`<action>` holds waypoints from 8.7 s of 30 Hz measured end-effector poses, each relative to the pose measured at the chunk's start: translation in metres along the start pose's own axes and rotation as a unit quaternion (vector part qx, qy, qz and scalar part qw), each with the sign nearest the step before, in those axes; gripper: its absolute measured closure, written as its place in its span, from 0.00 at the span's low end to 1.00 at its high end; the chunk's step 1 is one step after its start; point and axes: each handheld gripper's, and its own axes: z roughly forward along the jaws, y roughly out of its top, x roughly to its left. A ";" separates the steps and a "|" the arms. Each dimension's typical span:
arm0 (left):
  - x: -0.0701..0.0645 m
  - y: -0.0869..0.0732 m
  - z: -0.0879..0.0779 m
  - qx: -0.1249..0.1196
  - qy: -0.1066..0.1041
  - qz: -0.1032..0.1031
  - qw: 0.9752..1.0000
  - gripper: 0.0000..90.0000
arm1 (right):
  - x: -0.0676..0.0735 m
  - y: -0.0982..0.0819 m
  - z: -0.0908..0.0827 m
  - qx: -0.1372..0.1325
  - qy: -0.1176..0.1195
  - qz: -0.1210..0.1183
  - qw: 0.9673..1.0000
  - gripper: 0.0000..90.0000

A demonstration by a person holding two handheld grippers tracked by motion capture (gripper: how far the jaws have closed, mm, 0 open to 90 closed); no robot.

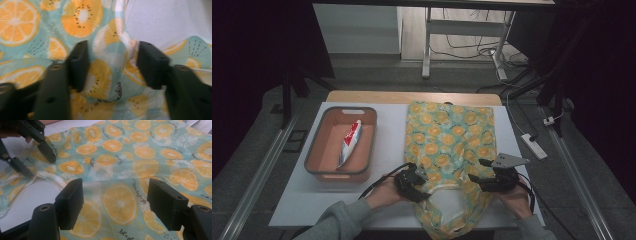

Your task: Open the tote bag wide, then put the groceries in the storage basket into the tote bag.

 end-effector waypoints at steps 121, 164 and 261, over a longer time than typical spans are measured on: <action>0.077 0.010 -0.062 -0.106 0.068 -0.112 0.986 0.98 | -0.031 0.029 0.086 0.137 0.019 0.010 0.990 0.94; 0.086 0.002 -0.079 -0.151 0.069 -0.126 0.978 0.91 | 0.003 0.091 0.141 0.121 0.084 -0.070 0.987 0.98; 0.199 -0.114 -0.104 0.059 0.208 -0.339 0.915 0.35 | -0.040 0.123 0.094 -0.004 0.003 0.000 1.000 0.98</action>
